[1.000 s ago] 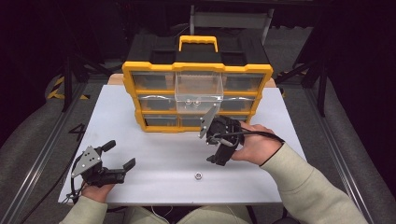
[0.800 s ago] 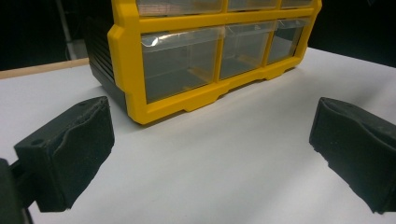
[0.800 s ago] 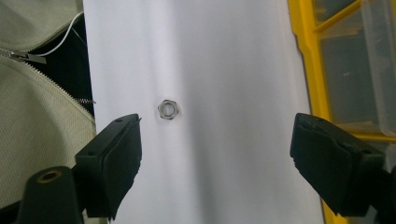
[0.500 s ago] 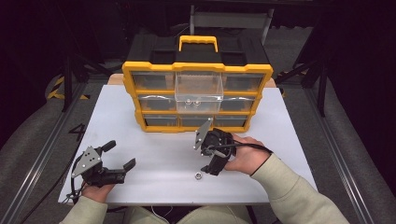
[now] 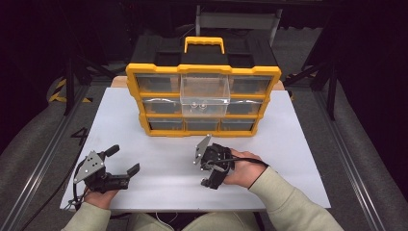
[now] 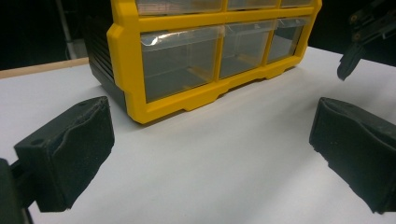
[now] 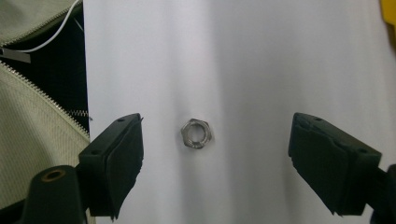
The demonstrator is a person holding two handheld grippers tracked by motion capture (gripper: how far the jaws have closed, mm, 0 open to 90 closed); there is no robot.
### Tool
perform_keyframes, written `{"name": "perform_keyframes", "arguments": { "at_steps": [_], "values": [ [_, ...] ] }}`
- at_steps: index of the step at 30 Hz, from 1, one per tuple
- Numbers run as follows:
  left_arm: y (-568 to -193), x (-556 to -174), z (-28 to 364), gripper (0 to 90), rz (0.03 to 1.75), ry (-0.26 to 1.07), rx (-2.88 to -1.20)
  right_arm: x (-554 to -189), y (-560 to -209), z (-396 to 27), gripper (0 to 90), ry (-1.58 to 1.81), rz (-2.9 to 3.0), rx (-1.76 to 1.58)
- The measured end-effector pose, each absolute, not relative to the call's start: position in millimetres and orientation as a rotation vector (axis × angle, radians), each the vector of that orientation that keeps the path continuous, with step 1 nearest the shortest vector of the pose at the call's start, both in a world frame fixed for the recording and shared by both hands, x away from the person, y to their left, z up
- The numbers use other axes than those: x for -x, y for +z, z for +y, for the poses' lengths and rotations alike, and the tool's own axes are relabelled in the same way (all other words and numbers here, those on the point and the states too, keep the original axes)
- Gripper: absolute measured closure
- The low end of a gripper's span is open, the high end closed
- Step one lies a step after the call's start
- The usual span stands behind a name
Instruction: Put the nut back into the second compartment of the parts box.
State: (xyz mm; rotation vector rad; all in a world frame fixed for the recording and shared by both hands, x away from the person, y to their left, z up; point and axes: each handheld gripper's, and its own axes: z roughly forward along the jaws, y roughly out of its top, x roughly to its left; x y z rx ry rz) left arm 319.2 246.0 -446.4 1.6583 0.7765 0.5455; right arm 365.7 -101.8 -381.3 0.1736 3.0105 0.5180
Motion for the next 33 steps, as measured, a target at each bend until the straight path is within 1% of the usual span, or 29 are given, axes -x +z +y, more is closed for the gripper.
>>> {"name": "perform_keyframes", "arguments": {
  "at_steps": [3,12,13,14,15,17,18,20,22,27,31,33],
  "values": [
    [-447,-319,246,0.7,0.78,0.545,-1.654,-366,-390,-99,20.8,0.502,3.018,-0.159],
    [-447,-319,246,0.7,0.781,0.544,-1.656,-369,-411,-94,30.2,0.473,3.061,-0.152],
    [-447,-319,246,0.7,0.781,0.544,-1.656,-369,-411,-94,30.2,0.473,3.061,-0.152],
    [-447,-319,246,0.7,0.78,0.544,-1.657,-368,-413,-94,32.1,0.471,3.059,-0.147],
    [-447,-319,246,0.7,0.78,0.544,-1.656,-368,-416,-93,37.4,0.469,3.072,-0.147],
    [-447,-319,246,0.7,0.78,0.544,-1.656,-368,-419,-92,44.5,0.462,3.084,-0.143],
    [-447,-319,246,0.7,0.78,0.544,-1.656,-368,-419,-92,44.5,0.462,3.084,-0.143],
    [-447,-319,246,0.7,0.78,0.543,-1.657,-368,-422,-92,58.6,0.445,3.087,-0.145],
    [-447,-319,246,0.7,0.781,0.544,-1.657,-368,-423,-92,68.3,0.439,3.081,-0.126],
    [-447,-319,246,0.7,0.78,0.547,-1.653,-366,-417,-93,70.3,0.409,3.094,-0.121],
    [-447,-319,245,0.7,0.784,0.544,-1.649,-365,-394,-98,70.2,0.409,3.095,-0.11],
    [-446,-319,245,0.8,0.781,0.546,-1.656,-363,-375,-101,70.3,0.419,3.088,-0.115]
  ]
}}
